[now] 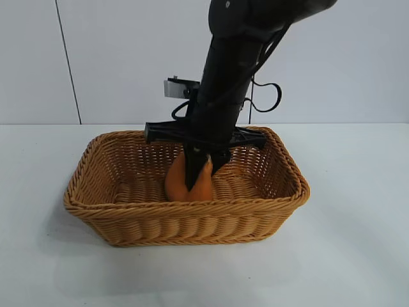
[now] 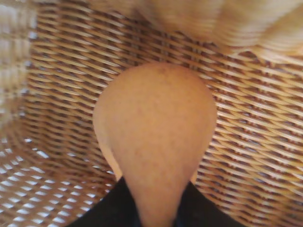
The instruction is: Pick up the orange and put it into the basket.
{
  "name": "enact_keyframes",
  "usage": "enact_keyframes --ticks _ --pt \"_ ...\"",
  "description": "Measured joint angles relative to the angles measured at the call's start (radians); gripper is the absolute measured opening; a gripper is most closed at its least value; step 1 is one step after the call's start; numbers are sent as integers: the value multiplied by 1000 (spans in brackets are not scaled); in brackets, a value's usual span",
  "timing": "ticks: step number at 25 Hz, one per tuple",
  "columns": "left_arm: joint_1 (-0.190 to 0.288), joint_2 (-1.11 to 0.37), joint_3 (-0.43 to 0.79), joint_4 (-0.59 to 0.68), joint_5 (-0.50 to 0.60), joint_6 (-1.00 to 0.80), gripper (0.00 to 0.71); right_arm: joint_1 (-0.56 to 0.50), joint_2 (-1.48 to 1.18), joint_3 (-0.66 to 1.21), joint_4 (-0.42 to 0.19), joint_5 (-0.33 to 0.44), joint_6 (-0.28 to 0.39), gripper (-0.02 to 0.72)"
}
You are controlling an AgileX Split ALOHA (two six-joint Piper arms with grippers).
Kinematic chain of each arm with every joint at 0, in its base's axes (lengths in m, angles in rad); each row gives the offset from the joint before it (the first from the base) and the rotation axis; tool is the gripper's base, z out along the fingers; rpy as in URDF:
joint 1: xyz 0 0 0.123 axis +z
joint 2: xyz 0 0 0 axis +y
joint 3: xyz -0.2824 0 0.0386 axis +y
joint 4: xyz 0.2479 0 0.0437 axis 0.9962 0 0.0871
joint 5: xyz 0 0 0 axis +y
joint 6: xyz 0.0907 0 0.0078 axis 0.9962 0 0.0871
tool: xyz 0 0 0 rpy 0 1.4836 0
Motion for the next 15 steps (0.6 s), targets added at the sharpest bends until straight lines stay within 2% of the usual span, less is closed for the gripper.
enact_keyframes --ticks 2,4,10,15 --pt "0 0 0 0 0 0 613 0 -36 0 -24 4 -1 537" --pt "0 0 0 0 0 0 613 0 -83 -1 -52 26 -3 601" --pt "0 0 0 0 0 0 613 -2 -226 -3 -138 114 18 631" --pt "0 0 0 0 0 0 613 -45 -282 -3 -264 227 62 631"
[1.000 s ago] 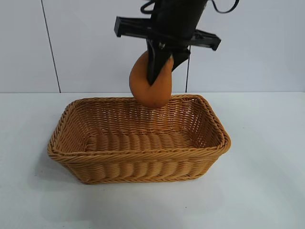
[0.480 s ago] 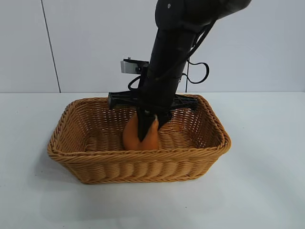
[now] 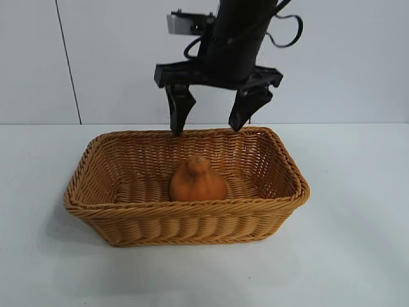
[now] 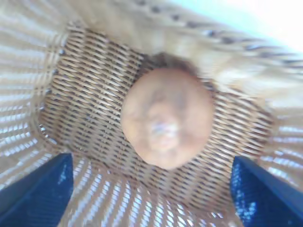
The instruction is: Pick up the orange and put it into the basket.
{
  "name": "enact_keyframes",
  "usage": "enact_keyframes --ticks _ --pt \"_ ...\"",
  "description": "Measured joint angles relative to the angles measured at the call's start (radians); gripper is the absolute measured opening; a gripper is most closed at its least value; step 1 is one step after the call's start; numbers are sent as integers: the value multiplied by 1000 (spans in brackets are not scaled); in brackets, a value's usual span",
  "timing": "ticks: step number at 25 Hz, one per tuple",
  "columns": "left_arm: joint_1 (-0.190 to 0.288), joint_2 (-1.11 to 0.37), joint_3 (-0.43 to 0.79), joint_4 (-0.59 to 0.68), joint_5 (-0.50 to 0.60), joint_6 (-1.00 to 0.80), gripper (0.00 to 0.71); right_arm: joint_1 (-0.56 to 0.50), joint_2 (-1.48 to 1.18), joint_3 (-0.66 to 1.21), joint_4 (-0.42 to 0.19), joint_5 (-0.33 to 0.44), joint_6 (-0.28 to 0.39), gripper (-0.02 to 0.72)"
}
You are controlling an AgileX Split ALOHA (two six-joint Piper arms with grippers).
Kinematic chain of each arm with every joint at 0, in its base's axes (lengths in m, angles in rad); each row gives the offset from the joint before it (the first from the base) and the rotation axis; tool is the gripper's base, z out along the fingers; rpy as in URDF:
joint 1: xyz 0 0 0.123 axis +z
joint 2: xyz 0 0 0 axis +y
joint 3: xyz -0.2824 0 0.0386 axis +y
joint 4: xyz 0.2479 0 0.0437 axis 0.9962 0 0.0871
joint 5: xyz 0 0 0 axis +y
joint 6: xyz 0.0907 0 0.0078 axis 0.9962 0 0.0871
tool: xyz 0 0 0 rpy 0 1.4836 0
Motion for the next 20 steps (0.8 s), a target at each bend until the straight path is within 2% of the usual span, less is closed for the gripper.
enact_keyframes --ticks 4,12,15,20 --pt "0 0 0 0 0 0 613 -78 0 0 -29 28 8 631" --pt "0 0 0 0 0 0 613 -373 0 0 -33 29 10 631" --pt "0 0 0 0 0 0 613 -500 0 0 -2 34 3 631" --pt "0 0 0 0 0 0 613 -578 0 0 27 44 -20 631"
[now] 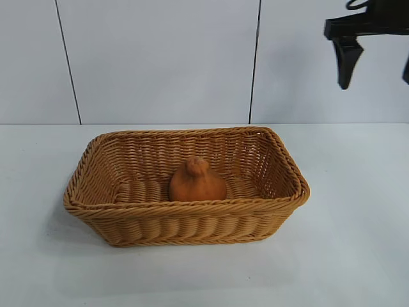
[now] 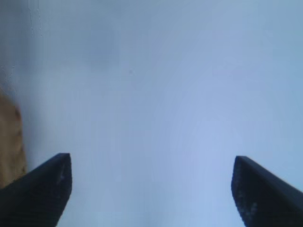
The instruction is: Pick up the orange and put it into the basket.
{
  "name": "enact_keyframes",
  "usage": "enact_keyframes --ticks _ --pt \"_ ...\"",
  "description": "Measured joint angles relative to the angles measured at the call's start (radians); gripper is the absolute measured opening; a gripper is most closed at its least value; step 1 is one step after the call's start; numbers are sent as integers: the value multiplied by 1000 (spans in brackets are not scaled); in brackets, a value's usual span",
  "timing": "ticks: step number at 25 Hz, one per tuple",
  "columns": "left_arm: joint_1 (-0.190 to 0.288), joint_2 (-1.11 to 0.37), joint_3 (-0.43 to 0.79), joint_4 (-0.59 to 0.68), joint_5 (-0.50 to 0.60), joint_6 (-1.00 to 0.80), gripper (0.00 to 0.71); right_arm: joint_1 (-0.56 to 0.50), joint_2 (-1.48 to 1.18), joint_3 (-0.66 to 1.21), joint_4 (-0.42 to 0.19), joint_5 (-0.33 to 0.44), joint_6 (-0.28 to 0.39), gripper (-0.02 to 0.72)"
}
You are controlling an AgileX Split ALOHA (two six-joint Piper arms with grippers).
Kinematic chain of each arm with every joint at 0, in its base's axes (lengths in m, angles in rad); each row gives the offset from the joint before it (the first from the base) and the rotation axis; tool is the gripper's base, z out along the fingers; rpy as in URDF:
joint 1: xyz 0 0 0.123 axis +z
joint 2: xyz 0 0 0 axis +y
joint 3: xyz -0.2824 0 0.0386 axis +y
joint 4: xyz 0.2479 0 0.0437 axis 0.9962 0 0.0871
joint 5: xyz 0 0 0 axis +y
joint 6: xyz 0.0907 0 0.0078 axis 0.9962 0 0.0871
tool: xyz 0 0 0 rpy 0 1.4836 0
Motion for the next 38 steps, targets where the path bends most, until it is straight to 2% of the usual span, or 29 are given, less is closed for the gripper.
enact_keyframes --ticks 4,7,10,15,19,22,27,38 --pt "0 0 0 0 0 0 613 -5 -13 33 30 1 -19 631" --pt "0 0 0 0 0 0 613 -5 -72 131 48 0 -36 631" --pt "0 0 0 0 0 0 613 -5 -197 277 53 0 -42 621" --pt "0 0 0 0 0 0 613 -5 -516 575 98 3 -49 620" --pt "0 0 0 0 -1 0 613 -5 -788 801 101 7 -73 620" --pt "0 0 0 0 -1 0 613 -5 -982 940 99 -37 -87 620" --pt "0 0 0 0 -1 0 613 -5 -1336 1156 98 -156 -97 620" --pt "0 0 0 0 -1 0 613 -5 -1840 1209 94 -187 -98 620"
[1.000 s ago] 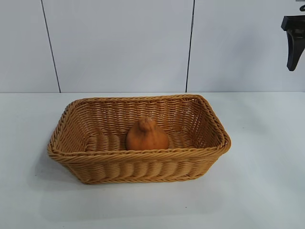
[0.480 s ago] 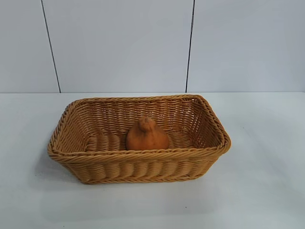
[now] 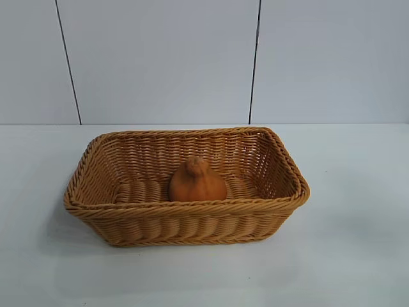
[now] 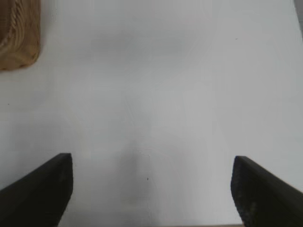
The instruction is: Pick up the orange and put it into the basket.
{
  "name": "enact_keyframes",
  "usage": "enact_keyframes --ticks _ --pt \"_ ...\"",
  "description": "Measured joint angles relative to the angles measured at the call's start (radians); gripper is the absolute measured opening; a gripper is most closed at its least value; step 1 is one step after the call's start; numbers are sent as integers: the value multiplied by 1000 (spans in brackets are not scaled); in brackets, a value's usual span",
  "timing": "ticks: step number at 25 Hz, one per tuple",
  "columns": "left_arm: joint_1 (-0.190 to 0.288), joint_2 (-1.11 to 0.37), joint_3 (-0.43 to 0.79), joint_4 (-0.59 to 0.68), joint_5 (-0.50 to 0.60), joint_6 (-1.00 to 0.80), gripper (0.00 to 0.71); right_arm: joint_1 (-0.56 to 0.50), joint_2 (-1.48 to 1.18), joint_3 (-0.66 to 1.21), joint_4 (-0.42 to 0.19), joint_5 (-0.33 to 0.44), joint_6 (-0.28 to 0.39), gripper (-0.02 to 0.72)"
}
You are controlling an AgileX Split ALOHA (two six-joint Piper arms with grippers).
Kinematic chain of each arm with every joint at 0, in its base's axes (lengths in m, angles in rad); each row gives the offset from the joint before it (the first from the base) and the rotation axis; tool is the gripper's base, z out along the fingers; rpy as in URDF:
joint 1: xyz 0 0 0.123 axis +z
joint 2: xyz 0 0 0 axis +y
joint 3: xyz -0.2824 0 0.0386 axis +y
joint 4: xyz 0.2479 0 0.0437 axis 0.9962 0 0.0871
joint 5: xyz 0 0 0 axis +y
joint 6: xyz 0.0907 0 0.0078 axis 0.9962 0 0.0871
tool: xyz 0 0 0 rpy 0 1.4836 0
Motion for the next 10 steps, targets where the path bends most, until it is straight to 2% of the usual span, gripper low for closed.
enact_keyframes --ticks 10 --pt "0 0 0 0 0 0 613 0 -70 0 -1 0 0 620"
